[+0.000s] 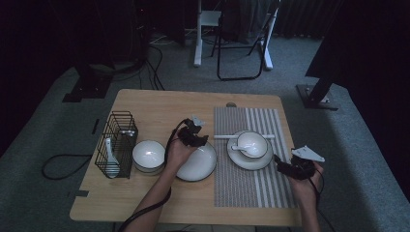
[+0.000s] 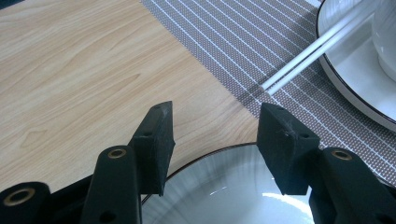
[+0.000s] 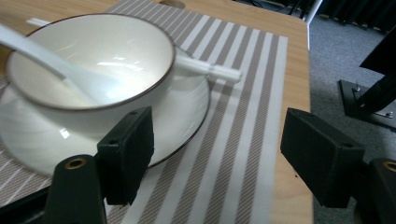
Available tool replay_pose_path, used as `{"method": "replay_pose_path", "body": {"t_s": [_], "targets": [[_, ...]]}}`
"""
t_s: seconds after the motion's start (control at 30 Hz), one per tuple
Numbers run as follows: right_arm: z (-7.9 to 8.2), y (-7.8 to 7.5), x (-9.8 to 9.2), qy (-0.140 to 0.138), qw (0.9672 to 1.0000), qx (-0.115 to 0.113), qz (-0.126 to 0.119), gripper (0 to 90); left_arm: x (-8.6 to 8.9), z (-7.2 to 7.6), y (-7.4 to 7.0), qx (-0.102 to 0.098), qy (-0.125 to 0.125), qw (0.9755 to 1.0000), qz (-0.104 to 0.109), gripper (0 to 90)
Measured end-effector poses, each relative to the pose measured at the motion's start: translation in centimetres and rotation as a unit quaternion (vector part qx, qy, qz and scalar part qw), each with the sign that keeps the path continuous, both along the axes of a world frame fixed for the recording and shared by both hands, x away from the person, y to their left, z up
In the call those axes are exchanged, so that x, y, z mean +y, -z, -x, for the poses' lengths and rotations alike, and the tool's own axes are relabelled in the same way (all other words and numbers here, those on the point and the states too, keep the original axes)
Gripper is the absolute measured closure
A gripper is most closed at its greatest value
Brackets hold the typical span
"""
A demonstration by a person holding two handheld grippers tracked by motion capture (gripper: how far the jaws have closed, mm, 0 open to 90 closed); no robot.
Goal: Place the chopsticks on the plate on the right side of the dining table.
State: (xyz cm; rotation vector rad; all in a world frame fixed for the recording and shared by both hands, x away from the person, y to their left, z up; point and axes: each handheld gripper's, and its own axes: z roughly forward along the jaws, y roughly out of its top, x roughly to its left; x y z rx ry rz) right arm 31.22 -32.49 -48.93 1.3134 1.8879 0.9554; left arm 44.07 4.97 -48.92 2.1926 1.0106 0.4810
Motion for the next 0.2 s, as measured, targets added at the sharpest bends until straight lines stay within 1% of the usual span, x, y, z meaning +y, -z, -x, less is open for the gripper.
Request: {"method": "replay_pose_path", "body": {"t_s": [0.07,0.13,0.2], "targets": [[0.5,0.2,0.2,-0.002,1.0000,0.001,-0.002,25.8,0.1,0.0,-0.1,-0.001,0.000,1.0000,0.000,47.2],[0.7,0.2,0.4,-0.004,1.0000,0.003,0.001,25.7,0.3,0.0,-0.2,-0.002,-0.002,1.0000,0.001,47.2],[1.5,0.5,0.7,-0.007,0.9999,0.007,0.002,25.7,0.3,0.0,-0.2,-0.002,-0.002,1.0000,0.005,47.2]]}}
